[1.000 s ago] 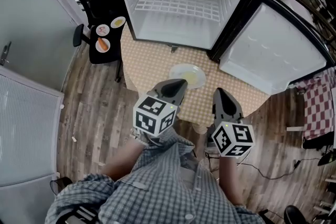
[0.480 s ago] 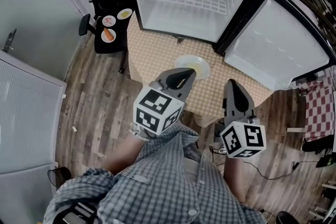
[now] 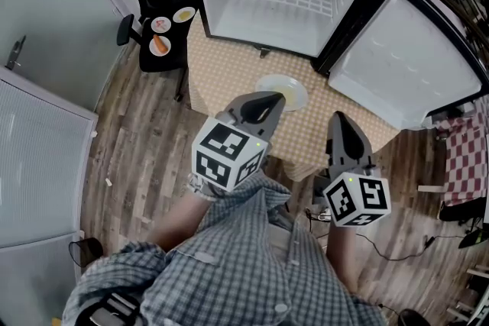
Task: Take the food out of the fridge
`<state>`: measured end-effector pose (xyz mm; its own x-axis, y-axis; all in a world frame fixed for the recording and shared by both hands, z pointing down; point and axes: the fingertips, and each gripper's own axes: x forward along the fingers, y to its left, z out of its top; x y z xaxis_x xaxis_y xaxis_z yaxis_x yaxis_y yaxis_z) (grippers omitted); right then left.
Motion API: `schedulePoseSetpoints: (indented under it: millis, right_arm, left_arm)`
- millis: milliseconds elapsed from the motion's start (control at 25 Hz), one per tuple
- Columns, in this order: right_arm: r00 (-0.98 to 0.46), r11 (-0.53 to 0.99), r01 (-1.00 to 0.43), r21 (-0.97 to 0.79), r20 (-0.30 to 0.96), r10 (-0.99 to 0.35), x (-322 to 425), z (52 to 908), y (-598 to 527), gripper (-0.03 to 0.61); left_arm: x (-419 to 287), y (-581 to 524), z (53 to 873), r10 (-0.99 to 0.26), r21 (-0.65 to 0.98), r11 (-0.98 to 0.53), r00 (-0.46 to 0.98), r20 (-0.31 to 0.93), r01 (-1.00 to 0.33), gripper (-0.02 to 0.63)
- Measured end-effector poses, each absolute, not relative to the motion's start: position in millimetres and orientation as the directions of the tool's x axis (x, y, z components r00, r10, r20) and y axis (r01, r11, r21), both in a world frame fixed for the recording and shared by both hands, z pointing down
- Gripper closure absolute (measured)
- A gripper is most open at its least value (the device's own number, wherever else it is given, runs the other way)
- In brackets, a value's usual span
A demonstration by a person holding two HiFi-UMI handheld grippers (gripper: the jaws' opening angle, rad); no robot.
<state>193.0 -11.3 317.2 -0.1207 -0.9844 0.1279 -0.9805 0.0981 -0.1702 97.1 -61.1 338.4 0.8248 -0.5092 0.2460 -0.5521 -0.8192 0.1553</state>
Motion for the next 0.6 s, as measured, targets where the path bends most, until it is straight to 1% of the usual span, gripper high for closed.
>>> schedulePoseSetpoints:
  millis: [600]
  right_arm:
    - [-0.125,0.101,-0.979,-0.175,0.137,-0.983,190.7,319.4,-10.9,0.569]
  left_arm:
    - [99.3,-59.1,336.5,-0.496,0.160,-0.826,0.832,0.246,-0.540,0.609]
